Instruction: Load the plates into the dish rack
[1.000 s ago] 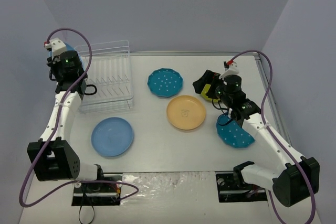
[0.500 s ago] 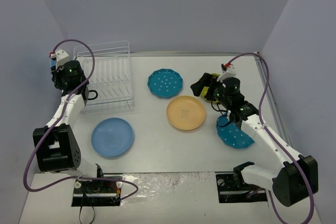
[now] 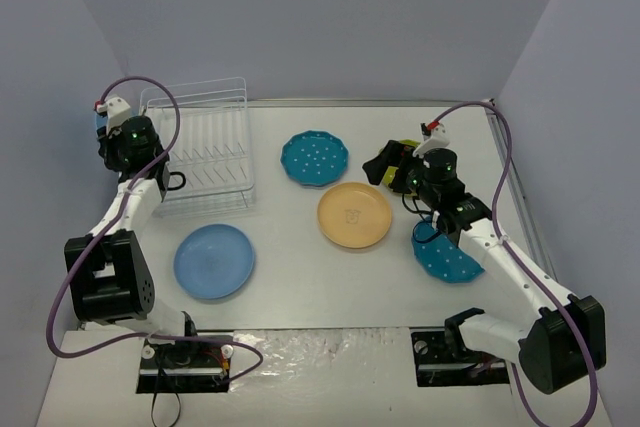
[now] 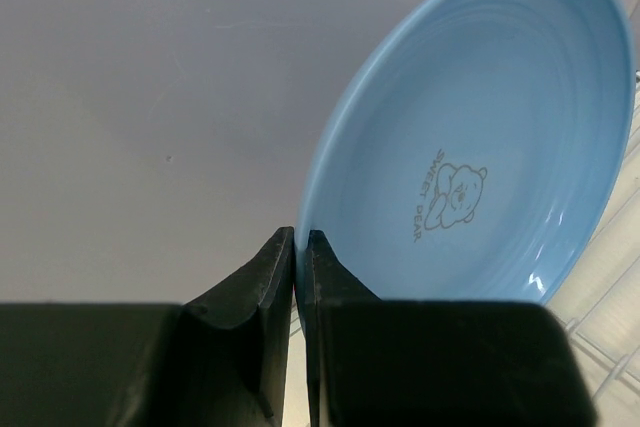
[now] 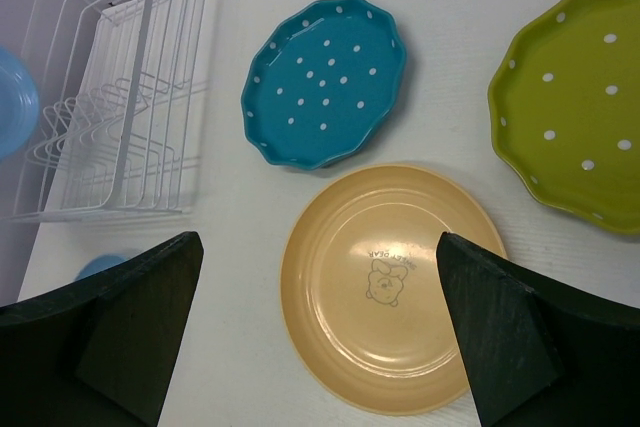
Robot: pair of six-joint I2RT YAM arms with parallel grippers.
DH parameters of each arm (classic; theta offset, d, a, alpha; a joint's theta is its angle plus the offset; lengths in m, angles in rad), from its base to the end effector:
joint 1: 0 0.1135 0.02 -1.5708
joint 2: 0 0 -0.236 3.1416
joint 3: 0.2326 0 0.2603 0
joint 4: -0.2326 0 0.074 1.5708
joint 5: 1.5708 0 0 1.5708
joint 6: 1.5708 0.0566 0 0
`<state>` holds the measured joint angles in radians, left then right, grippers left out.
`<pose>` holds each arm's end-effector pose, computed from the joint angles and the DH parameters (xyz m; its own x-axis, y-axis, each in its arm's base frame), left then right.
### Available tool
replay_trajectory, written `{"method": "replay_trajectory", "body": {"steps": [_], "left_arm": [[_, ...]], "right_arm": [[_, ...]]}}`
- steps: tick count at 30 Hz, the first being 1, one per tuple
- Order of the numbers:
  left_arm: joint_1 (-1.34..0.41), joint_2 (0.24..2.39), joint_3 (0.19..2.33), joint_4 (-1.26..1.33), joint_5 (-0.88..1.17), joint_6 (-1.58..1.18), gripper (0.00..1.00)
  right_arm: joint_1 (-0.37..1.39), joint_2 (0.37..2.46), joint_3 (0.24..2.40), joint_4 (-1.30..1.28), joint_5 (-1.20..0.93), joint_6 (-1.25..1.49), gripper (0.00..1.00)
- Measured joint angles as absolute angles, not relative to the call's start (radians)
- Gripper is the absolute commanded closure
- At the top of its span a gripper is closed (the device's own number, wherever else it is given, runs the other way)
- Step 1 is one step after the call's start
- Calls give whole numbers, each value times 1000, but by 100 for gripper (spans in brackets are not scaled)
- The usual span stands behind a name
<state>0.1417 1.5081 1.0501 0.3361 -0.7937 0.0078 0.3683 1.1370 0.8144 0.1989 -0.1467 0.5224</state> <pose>0.3623 0.0925 0.2770 -0.1266 -0.0125 -0.9919 -0.7986 0.5944 0.0944 0.2853 0.1190 0.2882 -0.3450 0.3960 -0.8510 -0.3685 0.7767 0.5108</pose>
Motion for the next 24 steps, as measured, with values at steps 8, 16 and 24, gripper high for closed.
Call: {"method": "replay_trajectory", "body": {"steps": [8,16,24], "left_arm": [[141,1511,975,408,-755,-12,100],[141,1494,907,481,-749,-18,100],[141,1460,848,526,-736,-35,100]], "right_arm": [[368,1132,791,200,-146,524,0],[368,1112,776,204,-146,529,0],[368,1075,758,206,-146,536,0]]}}
